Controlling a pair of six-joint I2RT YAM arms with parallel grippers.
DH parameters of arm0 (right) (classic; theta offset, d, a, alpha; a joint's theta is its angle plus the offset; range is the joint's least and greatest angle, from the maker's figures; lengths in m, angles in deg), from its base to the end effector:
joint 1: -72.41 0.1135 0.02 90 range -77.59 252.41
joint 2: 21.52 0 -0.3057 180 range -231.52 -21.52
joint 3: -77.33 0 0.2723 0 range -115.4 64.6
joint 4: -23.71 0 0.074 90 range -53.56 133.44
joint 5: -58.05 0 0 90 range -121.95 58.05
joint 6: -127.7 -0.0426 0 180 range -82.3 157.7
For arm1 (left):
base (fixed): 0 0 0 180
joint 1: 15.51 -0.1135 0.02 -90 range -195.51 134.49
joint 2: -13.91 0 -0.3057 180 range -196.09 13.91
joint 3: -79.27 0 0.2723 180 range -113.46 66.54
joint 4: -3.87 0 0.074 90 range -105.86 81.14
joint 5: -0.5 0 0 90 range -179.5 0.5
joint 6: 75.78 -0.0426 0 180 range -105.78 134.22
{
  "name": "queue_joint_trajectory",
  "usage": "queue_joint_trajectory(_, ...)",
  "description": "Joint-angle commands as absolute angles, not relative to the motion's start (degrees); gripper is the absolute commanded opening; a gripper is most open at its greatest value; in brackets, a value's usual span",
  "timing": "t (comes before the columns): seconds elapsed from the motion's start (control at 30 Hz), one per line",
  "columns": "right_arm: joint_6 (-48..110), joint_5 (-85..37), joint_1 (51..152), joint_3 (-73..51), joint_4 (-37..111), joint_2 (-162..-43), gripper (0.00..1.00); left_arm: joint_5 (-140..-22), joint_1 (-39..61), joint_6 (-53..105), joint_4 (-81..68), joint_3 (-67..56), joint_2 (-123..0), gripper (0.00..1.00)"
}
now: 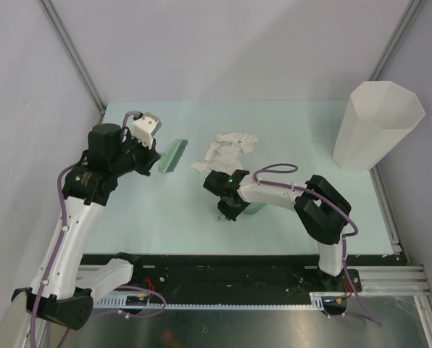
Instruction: Sweep away the paper scraps from the table
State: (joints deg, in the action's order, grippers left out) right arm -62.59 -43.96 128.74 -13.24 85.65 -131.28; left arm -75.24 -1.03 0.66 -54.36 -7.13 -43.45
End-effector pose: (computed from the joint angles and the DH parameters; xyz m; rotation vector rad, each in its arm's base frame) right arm 0.2282 0.3266 0.1974 1.1078 2.6814 0.1585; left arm 0.1851 -0.0586 0.4469 0.6484 1.9701 -0.2685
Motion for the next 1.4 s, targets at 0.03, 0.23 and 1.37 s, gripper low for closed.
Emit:
queue_joint_trajectory(0.03, -56.0, -47.9, 128.7, -12.3, 92.4, -124.1, 0.0, -73.9, -1.6, 0.0, -52.5, -8.5, -43.7, 0.0)
queue_joint_trajectory(0.23, -18.9, -46.7, 128.0, -7.4, 79.3, -112.6, 0.0, -71.7, -1.7, -0.3, -52.6, -8.2, -43.9, 0.0)
queue_joint_trajectory(1.37, 35.3, -22.4, 118.7, -10.5, 100.4, -125.4, 0.0, -81.3, 11.3, -8.5, -48.2, -17.9, -78.4, 0.0)
